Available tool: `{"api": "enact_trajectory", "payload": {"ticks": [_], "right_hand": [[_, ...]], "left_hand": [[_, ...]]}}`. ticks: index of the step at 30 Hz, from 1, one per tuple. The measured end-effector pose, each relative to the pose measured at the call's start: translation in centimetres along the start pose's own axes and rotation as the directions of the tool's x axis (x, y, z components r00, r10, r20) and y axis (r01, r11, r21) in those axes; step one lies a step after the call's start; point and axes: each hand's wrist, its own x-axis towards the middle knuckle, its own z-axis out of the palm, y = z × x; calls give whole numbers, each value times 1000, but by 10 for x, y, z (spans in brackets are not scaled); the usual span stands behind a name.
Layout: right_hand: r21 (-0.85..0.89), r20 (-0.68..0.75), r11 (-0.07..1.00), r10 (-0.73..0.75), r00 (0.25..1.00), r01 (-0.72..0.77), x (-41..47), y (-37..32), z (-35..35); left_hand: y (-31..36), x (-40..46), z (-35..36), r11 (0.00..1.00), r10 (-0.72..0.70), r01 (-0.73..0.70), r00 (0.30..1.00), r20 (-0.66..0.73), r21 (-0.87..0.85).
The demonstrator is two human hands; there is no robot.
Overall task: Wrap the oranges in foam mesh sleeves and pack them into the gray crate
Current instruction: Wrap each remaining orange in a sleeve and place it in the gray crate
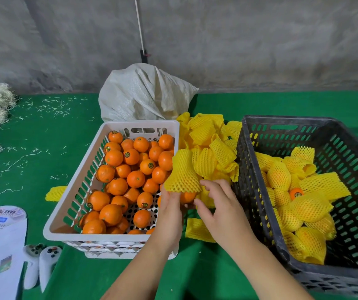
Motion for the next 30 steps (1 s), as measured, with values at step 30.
{"api": "enact_trajectory", "payload": {"ticks": [30], "right_hand": [[87, -67, 992, -88, 994, 93, 3, -25, -12]], "left_hand": [[0, -6, -5, 989, -11, 20, 998, 59, -149]]}}
